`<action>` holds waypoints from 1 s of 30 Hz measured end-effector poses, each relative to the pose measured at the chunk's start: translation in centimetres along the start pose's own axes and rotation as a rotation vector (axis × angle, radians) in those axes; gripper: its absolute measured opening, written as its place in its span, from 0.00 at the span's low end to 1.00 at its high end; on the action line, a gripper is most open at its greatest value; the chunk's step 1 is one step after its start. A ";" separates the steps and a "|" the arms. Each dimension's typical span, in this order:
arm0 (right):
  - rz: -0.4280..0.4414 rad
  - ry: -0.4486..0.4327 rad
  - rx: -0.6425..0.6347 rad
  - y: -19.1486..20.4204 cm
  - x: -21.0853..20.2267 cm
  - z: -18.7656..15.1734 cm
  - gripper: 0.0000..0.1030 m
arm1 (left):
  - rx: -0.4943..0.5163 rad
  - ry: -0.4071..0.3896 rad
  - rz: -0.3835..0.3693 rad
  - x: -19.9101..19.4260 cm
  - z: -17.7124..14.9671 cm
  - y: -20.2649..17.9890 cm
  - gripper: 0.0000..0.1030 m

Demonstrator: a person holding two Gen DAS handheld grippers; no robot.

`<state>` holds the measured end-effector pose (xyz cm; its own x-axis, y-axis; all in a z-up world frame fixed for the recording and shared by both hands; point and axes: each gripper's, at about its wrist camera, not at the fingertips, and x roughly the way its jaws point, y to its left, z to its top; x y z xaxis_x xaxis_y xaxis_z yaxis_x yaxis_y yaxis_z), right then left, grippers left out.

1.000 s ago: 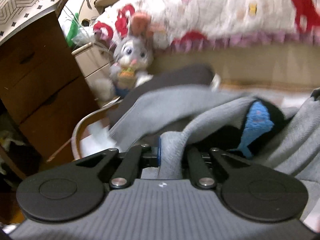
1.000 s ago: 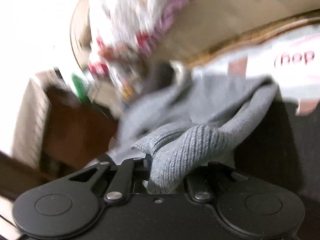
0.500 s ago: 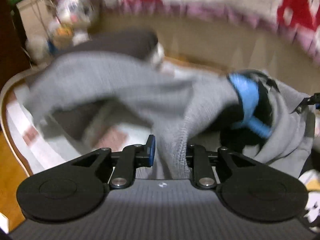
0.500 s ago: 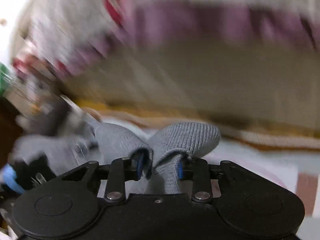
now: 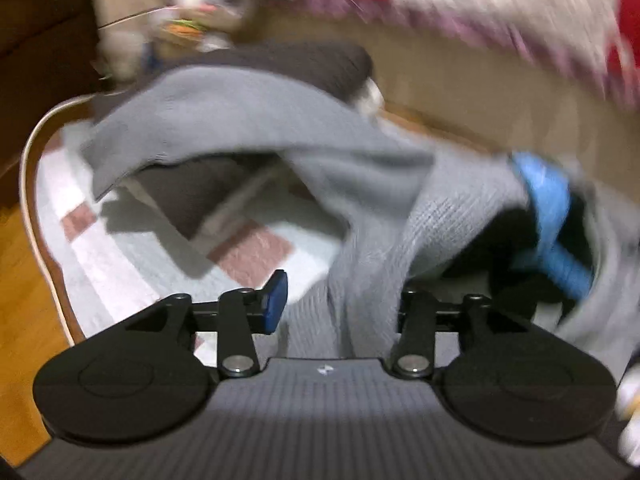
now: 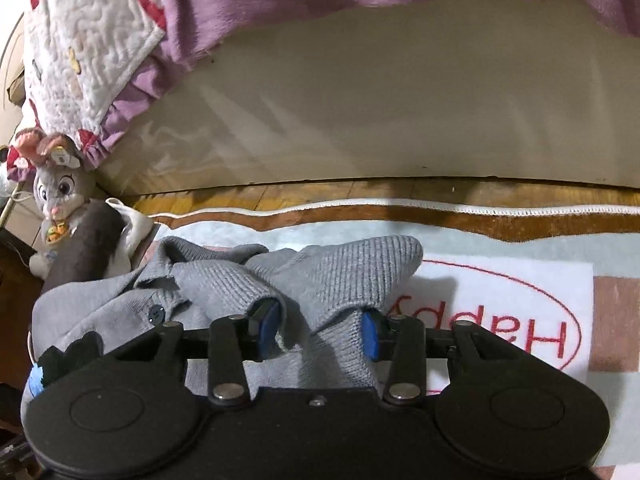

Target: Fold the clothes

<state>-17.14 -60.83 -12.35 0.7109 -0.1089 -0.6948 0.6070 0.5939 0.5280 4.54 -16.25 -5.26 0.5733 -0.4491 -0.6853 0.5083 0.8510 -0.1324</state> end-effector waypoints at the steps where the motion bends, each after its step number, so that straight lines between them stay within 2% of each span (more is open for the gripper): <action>1: 0.010 0.006 0.019 -0.4 0.0 0.0 0.51 | -0.079 -0.020 -0.035 -0.5 0.3 0.7 0.32; 2: 0.021 0.012 0.050 -0.8 0.6 0.2 0.51 | -0.135 -0.030 -0.061 -0.8 0.4 1.1 0.31; 3: 0.029 0.016 0.079 -1.2 1.1 0.4 0.51 | -0.130 -0.020 -0.062 -0.8 0.4 1.0 0.30; 6: -0.003 0.008 0.117 -2.0 1.5 0.3 0.51 | 0.027 -0.001 0.003 -0.5 -0.4 -0.5 0.29; 8: -0.020 0.012 0.129 -2.3 1.0 -0.1 0.51 | 0.091 -0.010 0.014 -0.8 -1.2 -1.0 0.31; 12: -0.025 0.018 0.204 -2.5 -2.0 -0.9 0.51 | 0.064 -0.041 0.010 -1.9 -3.2 -0.3 0.45; 15: -0.032 -0.009 0.212 -2.3 -4.3 -1.7 0.54 | 0.019 -0.048 0.003 -3.1 -4.4 0.3 0.45; 17: -0.017 0.044 0.236 -2.5 -4.2 -3.2 0.60 | 0.011 -0.051 -0.027 -4.1 -4.9 0.5 0.45; 20: 0.006 0.124 0.275 -2.9 -4.1 -5.6 0.60 | 0.051 -0.080 -0.046 -5.8 -6.2 0.3 0.47; 22: 0.035 0.174 0.374 -3.2 -3.6 -8.2 0.60 | 0.081 -0.098 -0.059 -6.7 -7.2 0.0 0.50; 24: 0.061 0.224 0.467 -3.6 -3.0 -10.8 0.60 | 0.102 -0.088 -0.096 -6.7 -7.7 -0.5 0.52; 27: 0.038 0.282 0.488 -3.1 -2.0 -13.3 0.60 | 0.153 -0.052 -0.101 -5.7 -8.0 -1.6 0.54; 30: -0.005 0.185 0.399 -1.3 -1.8 -13.5 0.59 | 0.225 -0.009 -0.006 -4.4 -8.3 -2.9 0.56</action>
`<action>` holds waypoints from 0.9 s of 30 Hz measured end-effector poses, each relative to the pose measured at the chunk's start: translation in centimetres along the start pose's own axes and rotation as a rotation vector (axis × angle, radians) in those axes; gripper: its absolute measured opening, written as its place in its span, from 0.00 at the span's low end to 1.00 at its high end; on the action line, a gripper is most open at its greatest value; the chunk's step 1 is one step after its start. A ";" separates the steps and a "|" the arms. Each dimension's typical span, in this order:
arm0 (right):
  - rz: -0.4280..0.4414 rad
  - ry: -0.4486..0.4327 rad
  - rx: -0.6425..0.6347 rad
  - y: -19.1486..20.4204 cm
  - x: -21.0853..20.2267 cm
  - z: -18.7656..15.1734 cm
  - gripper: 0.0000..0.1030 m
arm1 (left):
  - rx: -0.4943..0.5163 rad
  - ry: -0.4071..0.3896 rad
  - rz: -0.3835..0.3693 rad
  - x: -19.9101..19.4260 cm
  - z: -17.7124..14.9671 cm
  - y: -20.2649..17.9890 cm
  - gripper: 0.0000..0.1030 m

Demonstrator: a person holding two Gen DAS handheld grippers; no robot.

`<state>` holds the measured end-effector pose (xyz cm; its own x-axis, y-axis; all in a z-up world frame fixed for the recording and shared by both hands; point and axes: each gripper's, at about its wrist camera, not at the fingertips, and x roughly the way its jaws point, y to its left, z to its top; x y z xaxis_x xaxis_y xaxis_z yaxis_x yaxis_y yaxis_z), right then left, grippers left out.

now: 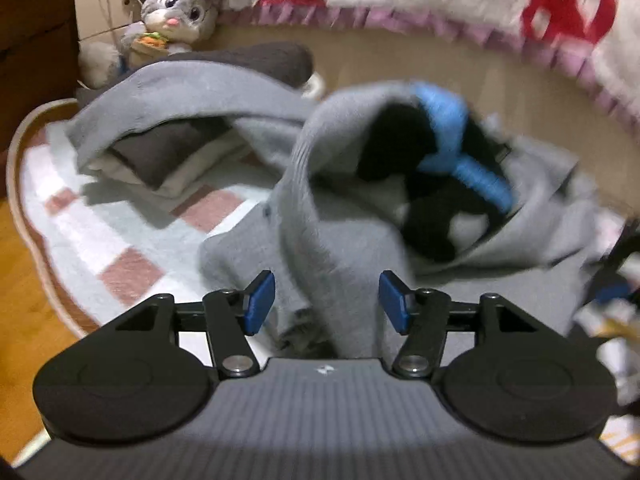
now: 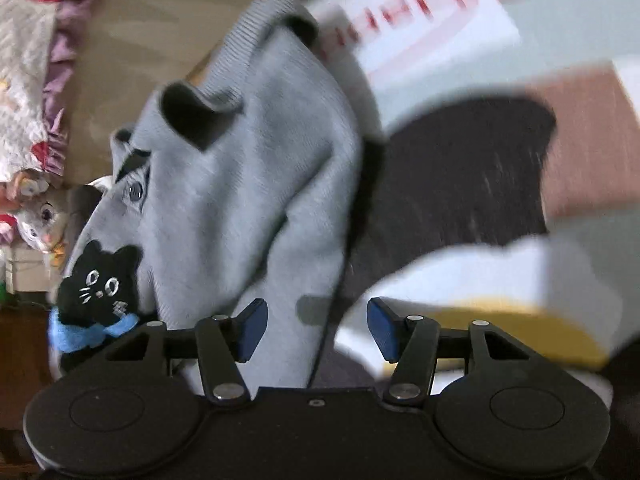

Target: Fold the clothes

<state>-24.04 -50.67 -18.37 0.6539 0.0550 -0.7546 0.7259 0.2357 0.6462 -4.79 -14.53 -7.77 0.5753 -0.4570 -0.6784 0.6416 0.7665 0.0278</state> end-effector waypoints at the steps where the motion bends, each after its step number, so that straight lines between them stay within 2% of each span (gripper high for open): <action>1: -0.018 -0.047 -0.050 0.9 0.3 -0.3 0.61 | 0.020 0.003 0.005 0.2 -0.1 -0.3 0.56; 3: -0.058 -0.137 -0.157 2.6 1.0 -1.0 0.62 | 0.040 0.006 0.006 0.7 -0.2 -0.7 0.56; 8: -0.234 -0.188 -0.636 7.5 3.6 -5.7 0.64 | -0.010 0.005 -0.015 1.7 0.0 -0.1 0.59; 9: -0.227 -0.191 -0.671 7.9 3.8 -6.2 0.57 | -0.019 0.004 -0.019 1.9 0.1 0.1 0.59; 11: -0.187 -0.185 -0.721 8.4 4.1 -7.0 0.36 | -0.002 -0.012 -0.030 2.5 0.3 0.3 0.59; 12: -0.190 -0.184 -0.745 8.6 4.2 -7.0 0.21 | 0.018 -0.022 -0.034 2.7 0.4 0.4 0.59; 13: -0.192 -0.184 -0.769 8.8 4.2 -7.0 0.18 | 0.047 -0.027 -0.027 3.0 0.7 0.4 0.52; 14: -0.192 -0.184 -0.787 8.9 4.2 -7.0 0.16 | 0.080 -0.022 -0.007 3.4 1.1 0.2 0.45; 15: -0.179 -0.186 -0.767 8.9 3.7 -6.8 0.12 | 0.113 -0.020 0.016 3.6 1.5 -0.1 0.28; 17: -0.148 -0.202 -0.723 8.7 2.3 -6.3 0.09 | 0.173 -0.038 0.071 3.3 2.4 -0.8 0.13; 20: -0.126 -0.255 -0.694 8.7 -1.2 -5.8 0.06 | 0.229 -0.124 0.135 1.9 4.1 -1.3 0.09; 23: -0.085 -0.345 -0.602 8.3 -5.0 -4.2 0.03 | 0.186 -0.198 0.194 0.2 6.3 -0.2 0.08; 24: -0.065 -0.372 -0.559 7.9 -6.1 -3.2 0.03 | 0.181 -0.220 0.203 -0.3 7.0 0.3 0.05; 27: -0.100 -0.463 -0.571 7.8 -7.6 -1.1 0.03 | 0.217 -0.260 0.231 -1.1 8.6 1.2 0.04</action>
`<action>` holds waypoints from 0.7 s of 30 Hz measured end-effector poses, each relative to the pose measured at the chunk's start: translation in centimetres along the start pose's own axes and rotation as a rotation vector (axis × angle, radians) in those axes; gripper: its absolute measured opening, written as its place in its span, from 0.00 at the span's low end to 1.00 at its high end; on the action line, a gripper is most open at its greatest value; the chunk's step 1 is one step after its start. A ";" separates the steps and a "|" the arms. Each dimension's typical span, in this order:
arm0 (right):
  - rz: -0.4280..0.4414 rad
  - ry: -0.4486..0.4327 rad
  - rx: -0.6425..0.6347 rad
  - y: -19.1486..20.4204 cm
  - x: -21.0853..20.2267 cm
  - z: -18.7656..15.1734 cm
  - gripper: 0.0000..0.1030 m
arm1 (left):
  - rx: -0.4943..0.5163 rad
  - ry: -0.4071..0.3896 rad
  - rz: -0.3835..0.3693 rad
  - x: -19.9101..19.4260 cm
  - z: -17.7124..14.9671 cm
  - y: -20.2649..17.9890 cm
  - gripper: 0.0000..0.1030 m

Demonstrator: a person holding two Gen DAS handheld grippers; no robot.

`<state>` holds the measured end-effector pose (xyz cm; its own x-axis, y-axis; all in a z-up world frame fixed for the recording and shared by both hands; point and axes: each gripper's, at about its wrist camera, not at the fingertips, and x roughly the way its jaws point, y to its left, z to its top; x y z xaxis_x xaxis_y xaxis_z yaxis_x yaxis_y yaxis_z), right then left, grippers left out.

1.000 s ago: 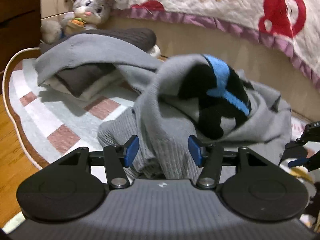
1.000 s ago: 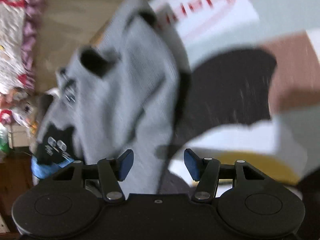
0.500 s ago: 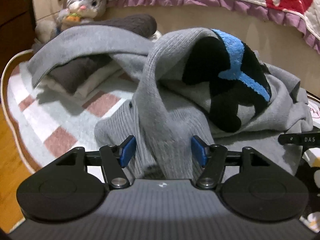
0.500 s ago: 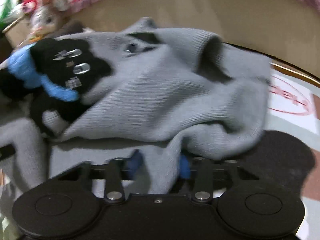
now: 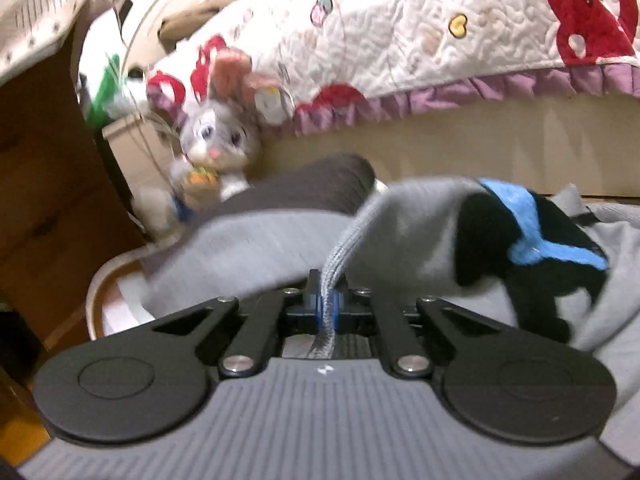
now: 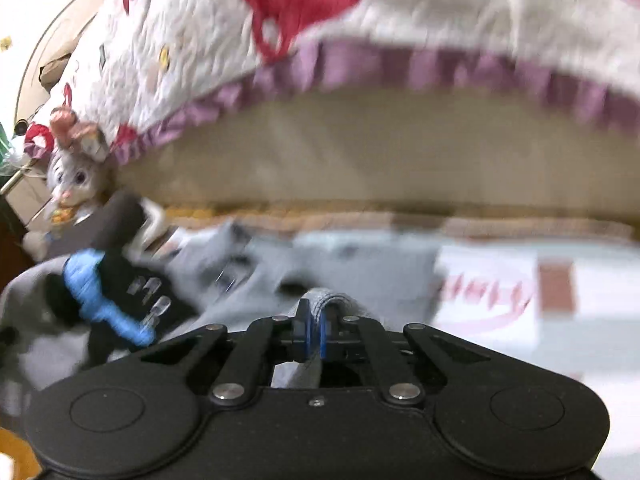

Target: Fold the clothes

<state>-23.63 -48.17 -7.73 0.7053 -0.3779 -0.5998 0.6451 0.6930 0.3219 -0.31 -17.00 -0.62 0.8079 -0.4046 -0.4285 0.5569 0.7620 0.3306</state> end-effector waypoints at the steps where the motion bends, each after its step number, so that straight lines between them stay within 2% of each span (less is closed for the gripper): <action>1: -0.019 -0.023 -0.020 -0.4 0.0 0.5 0.03 | 0.003 0.000 0.001 0.1 0.2 0.2 0.04; 2: -0.038 -0.043 -0.043 -0.7 0.0 0.9 0.03 | 0.006 0.002 0.002 0.3 0.3 0.3 0.04; 5: -0.153 -0.179 -0.136 -0.8 0.3 3.3 0.03 | -0.011 0.022 0.000 1.0 -0.2 0.3 0.05; 8: -0.212 -0.290 -0.233 -1.6 1.1 4.1 0.04 | -0.127 0.105 -0.070 2.4 -1.9 0.7 0.05; 9: -0.199 -0.239 -0.238 -2.2 2.2 4.2 0.05 | -0.139 0.134 -0.089 2.8 -2.7 0.6 0.05; 11: -0.171 -0.135 -0.240 -3.6 4.3 4.4 0.11 | -0.111 0.176 -0.097 3.5 -4.1 0.1 0.05; 14: -0.077 0.090 -0.048 -6.8 6.8 4.4 0.19 | -0.058 0.232 -0.098 4.2 -6.0 -0.7 0.06; 15: -0.017 0.138 0.013 -7.7 6.8 4.4 0.27 | -0.058 0.245 -0.103 4.2 -6.5 -0.8 0.07; 16: 0.040 0.181 0.069 -8.5 6.6 4.3 0.40 | -0.061 0.259 -0.108 4.2 -6.8 -0.7 0.09; 18: 0.087 0.199 0.107 -8.7 5.0 3.8 0.61 | -0.072 0.298 -0.112 3.9 -7.0 -0.5 0.09; 21: 0.093 0.234 0.148 -8.8 3.5 2.8 0.62 | -0.103 0.338 -0.120 3.0 -7.0 0.2 0.12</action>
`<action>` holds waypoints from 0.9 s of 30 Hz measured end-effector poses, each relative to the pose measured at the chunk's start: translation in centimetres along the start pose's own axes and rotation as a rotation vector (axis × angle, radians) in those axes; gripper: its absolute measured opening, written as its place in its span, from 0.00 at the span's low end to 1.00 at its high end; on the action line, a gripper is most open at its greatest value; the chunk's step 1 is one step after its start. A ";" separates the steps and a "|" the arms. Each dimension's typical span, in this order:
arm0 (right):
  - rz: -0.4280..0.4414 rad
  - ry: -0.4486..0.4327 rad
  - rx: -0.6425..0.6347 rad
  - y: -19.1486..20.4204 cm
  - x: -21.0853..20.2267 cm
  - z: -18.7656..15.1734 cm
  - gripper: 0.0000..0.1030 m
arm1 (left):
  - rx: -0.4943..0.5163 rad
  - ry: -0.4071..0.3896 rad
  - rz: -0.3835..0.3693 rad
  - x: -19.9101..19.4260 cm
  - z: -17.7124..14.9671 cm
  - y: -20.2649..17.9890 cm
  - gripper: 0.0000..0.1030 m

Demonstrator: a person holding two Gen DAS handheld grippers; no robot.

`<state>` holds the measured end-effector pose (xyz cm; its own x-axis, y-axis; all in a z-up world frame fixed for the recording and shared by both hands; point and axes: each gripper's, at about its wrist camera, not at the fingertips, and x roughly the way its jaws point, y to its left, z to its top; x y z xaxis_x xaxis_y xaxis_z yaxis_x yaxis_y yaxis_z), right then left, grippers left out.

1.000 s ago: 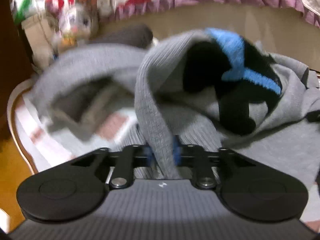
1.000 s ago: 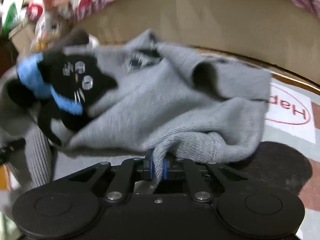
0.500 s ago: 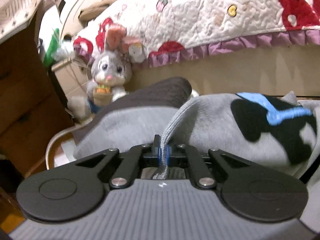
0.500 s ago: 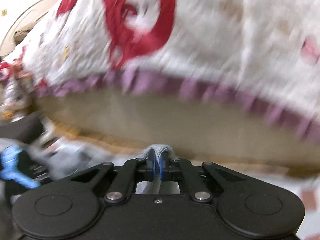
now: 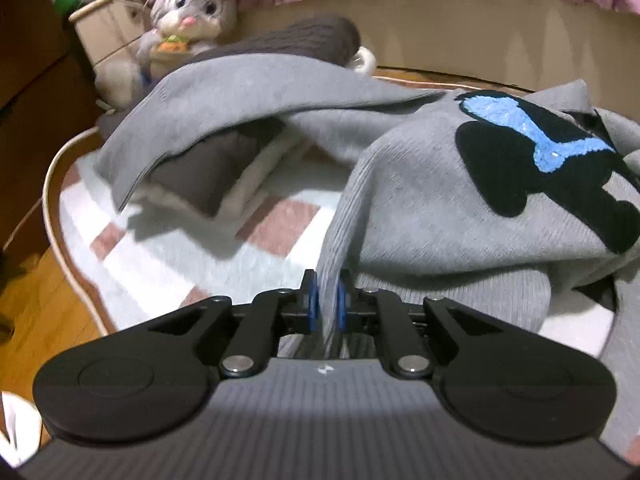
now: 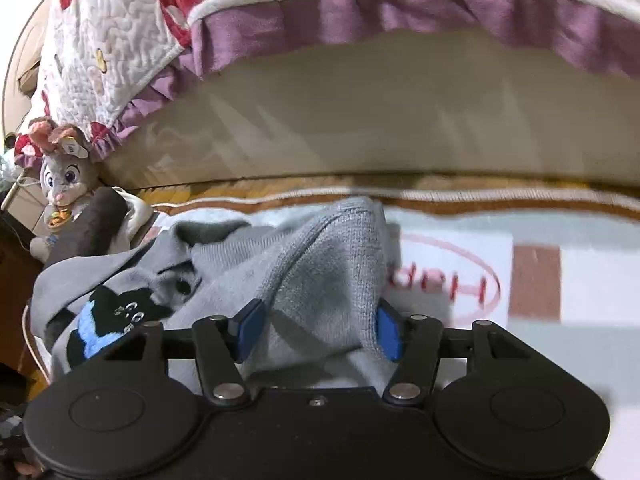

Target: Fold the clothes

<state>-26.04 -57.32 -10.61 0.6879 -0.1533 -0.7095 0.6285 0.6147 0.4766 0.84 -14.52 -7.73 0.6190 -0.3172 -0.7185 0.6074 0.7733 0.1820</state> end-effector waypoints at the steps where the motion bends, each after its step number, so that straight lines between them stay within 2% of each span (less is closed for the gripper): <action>1: -0.010 0.016 0.020 -0.2 0.1 -0.4 0.62 | -0.008 -0.006 -0.013 -0.6 -0.2 0.1 0.14; 2: -0.022 0.034 0.039 -0.4 0.3 -0.9 0.62 | -0.010 -0.018 -0.023 -1.3 -0.5 0.1 0.16; 4: -0.074 0.087 0.040 -0.7 1.3 -1.7 0.62 | -0.004 -0.047 -0.039 -2.8 -1.0 -0.3 0.24; 7: -0.170 0.119 0.049 -0.5 1.4 -3.5 0.62 | 0.033 -0.105 -0.089 -4.8 -1.8 -1.8 0.32; 10: -0.084 0.199 0.072 0.3 1.5 -6.7 0.62 | 0.127 -0.145 -0.155 -5.8 -2.4 -4.2 0.39; 13: -0.072 0.245 -0.010 2.3 2.9 -7.6 0.62 | 0.190 -0.142 -0.212 -5.1 -2.1 -6.7 0.41; 14: -0.071 0.257 -0.038 3.0 3.3 -7.9 0.62 | 0.196 -0.137 -0.234 -4.7 -1.9 -7.5 0.41; 17: -0.152 0.250 -0.145 4.2 3.4 -8.6 0.62 | 0.244 -0.133 -0.269 -3.6 -1.7 -9.8 0.41; 20: -0.161 0.260 -0.127 3.8 3.3 -8.3 0.63 | 0.334 -0.130 -0.263 -2.7 -1.9 -11.6 0.41; 23: -0.179 0.259 -0.044 2.2 3.1 -7.9 0.63 | 0.387 -0.128 -0.259 -2.2 -2.3 -12.5 0.48; 25: -0.157 0.248 0.009 1.6 2.8 -7.7 0.69 | 0.399 -0.125 -0.266 -1.9 -2.6 -12.8 0.47; 27: -0.138 0.240 0.012 1.8 3.0 -7.8 0.78 | 0.375 -0.138 -0.358 -2.2 -2.8 -12.6 0.44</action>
<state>-25.68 -50.60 -15.95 0.4910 -0.0462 -0.8700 0.7151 0.5917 0.3722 -9.59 -22.06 -10.26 0.3852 -0.6136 -0.6893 0.9129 0.3625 0.1874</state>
